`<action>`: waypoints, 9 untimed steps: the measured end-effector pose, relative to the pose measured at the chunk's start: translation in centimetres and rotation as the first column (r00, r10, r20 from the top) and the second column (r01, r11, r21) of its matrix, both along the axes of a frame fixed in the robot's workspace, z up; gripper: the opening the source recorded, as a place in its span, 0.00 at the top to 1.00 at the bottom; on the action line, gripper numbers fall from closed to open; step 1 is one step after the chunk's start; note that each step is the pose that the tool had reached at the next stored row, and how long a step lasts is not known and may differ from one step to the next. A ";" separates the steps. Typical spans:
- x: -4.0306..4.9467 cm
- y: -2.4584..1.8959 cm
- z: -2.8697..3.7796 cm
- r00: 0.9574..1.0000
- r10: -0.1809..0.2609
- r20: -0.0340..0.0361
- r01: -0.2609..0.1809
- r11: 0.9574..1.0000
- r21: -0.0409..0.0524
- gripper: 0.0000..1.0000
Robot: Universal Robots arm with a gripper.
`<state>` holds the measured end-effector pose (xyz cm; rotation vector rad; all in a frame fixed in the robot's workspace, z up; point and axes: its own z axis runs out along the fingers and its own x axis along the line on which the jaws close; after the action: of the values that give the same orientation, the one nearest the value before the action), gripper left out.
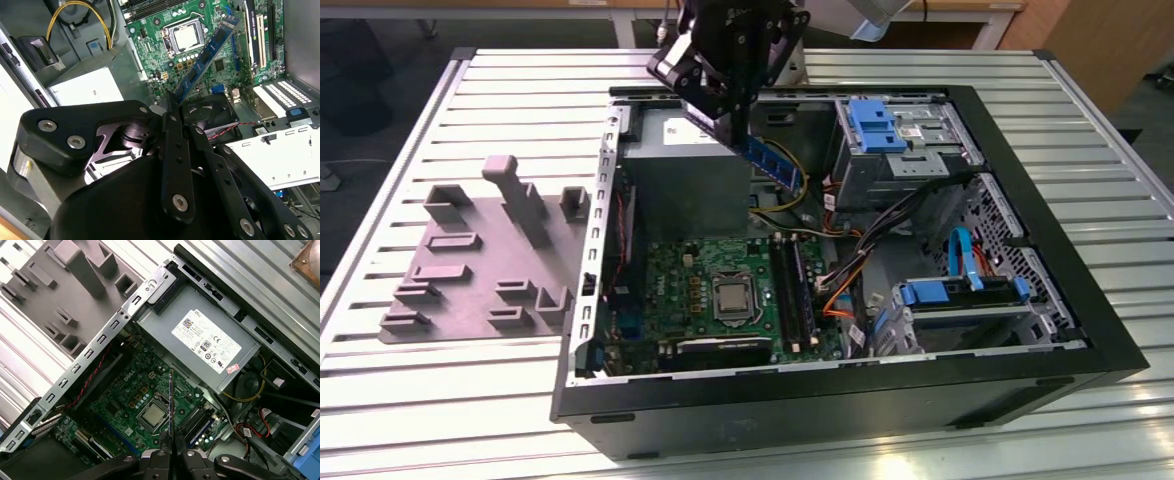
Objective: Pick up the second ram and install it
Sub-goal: 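Insert the second ram into the second slot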
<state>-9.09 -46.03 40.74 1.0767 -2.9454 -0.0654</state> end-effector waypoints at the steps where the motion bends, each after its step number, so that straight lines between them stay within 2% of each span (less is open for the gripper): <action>1: 0.00 0.00 0.00 1.000 0.000 0.000 0.000 1.000 0.000 0.86; 9: 0.00 0.00 0.00 1.000 0.003 0.000 -0.003 1.000 0.000 0.86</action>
<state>-9.09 -46.03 40.74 1.0806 -2.9439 -0.0653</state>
